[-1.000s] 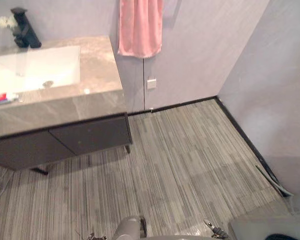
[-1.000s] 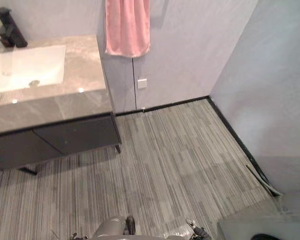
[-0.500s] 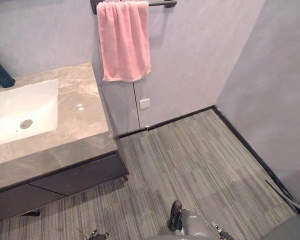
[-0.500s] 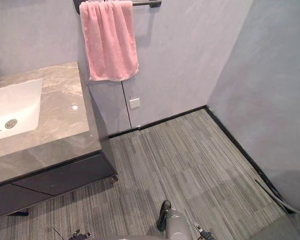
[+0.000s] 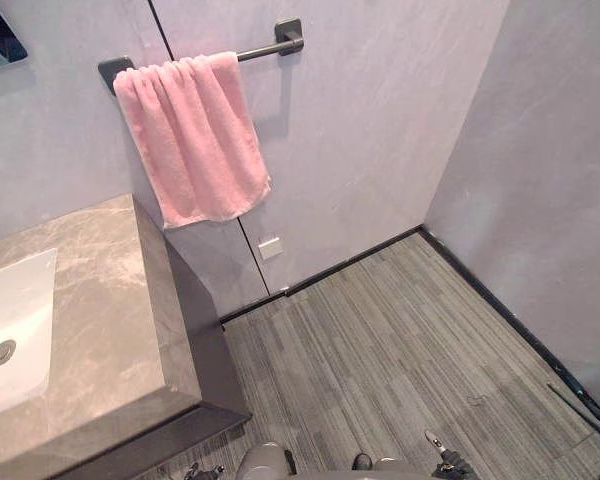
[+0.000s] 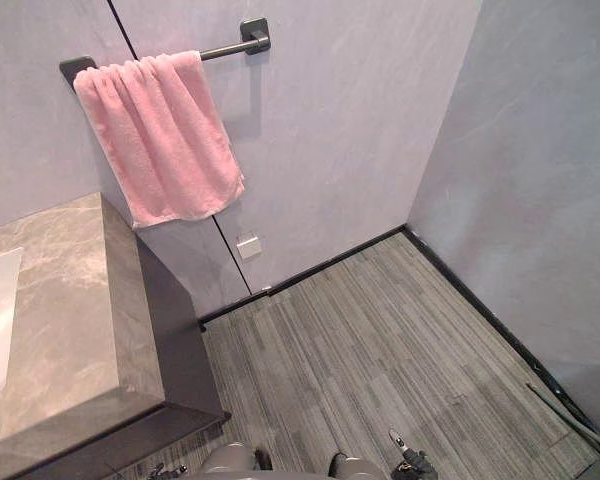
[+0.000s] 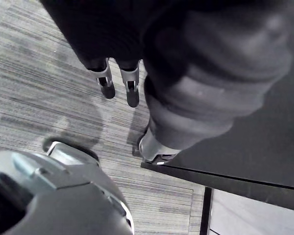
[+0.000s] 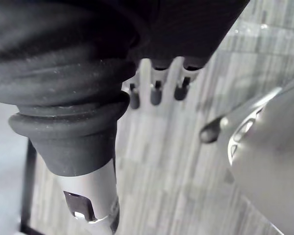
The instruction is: Organize washtable
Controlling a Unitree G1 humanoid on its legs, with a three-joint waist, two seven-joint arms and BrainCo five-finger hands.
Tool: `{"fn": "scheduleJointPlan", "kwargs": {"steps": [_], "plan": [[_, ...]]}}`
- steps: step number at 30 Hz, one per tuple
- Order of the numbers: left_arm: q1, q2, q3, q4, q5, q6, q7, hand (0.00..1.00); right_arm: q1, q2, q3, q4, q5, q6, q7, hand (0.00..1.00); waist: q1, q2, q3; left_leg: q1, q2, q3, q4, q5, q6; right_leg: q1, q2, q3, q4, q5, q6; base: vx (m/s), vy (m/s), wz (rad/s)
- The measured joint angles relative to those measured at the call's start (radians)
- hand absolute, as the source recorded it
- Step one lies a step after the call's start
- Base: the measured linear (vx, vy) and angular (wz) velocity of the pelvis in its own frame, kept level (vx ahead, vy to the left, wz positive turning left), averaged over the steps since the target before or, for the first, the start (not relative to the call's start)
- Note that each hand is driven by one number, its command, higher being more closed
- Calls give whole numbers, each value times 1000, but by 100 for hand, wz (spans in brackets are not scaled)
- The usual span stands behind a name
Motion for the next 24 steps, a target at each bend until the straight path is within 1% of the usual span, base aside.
{"fn": "scheduleJointPlan", "kwargs": {"steps": [1, 2, 3, 4, 5, 6, 7, 8, 14, 21, 22, 24], "plan": [[0, 2, 0, 1, 0, 0, 0, 0, 1, -1, -1, 1, 0, 0, -4, 0, 6, -1, 0, 6, -14, -13, -39, 61, 12, 4, -4, 8, -3, -3, 12, 374, 220, -33], [2, 1, 2, 6, -2, 1, 0, 0, 9, -1, -1, 13, 0, 0, -9, 0, 21, -12, -6, 51, -33, -14, -98, 133, 57, 13, -13, 35, -14, -2, 35, 379, 219, -23], [0, 14, -2, 10, 1, 0, -1, 0, 7, 7, -1, 21, 0, 1, -9, 0, 19, -27, -17, 58, -53, -11, -122, 143, 71, 25, -31, 35, -38, 8, 52, 317, 179, -15], [0, 23, -10, 10, 0, -1, -3, 0, 5, 11, -1, 21, 0, 1, -9, 0, 19, -40, -19, 59, -63, -9, -123, 143, 74, 29, -35, 35, -49, 12, 58, 269, 138, 2], [0, 42, -30, 13, 1, -1, -7, 0, 3, 15, -7, 23, 0, 0, -9, 0, 21, -59, -23, 63, -79, -2, -125, 142, 79, 37, -48, 38, -64, 19, 70, 232, 128, -5], [-2, 51, -38, 27, 2, 1, -12, 0, -5, 14, -28, 29, 1, -4, -9, 0, 18, -63, -26, 73, -88, -3, -125, 136, 88, 46, -58, 37, -67, 30, 84, 271, 159, -4], [-5, 53, -39, 32, 3, 6, -15, 0, -8, 14, -33, 29, 2, -7, -9, 0, 17, -62, -26, 78, -92, -5, -125, 133, 93, 50, -61, 37, -67, 34, 85, 126, 85, 2], [-1, 101, -145, 69, 4, 3, -19, 0, -30, -3, 21, 49, -3, -19, -8, 0, -8, -67, -29, 135, -155, -122, -330, 230, 113, 71, -83, 35, -159, 53, 111, 39, 31, 2], [-1, 101, -140, 70, 4, 3, -19, 0, -30, -4, 21, 49, -3, -19, -9, 0, -8, -67, -28, 144, -160, -122, -329, 230, 113, 87, -81, 30, -171, 53, 111, 0, 0, 0], [-2, 101, -138, 68, 22, 3, -19, 0, -32, -15, 28, 49, -2, -21, -12, 0, -5, -65, -24, 144, -155, -117, -336, 222, 108, 86, -86, 29, -170, 52, 113, 0, 0, 0], [-2, 101, -138, 66, 23, 3, -18, 0, -35, -17, 37, 49, -2, -22, -12, 0, -4, -64, -19, 146, -157, -112, -336, 219, 111, 84, -97, 27, -165, 47, 119, 0, 0, 0], [-2, 100, -139, 63, 23, 2, -19, 0, -41, -20, 53, 46, 0, -23, -13, 0, -4, -66, -12, 149, -173, -109, -333, 198, 116, 60, -115, 25, -107, -4, 135, 3, 32, 2]]}}
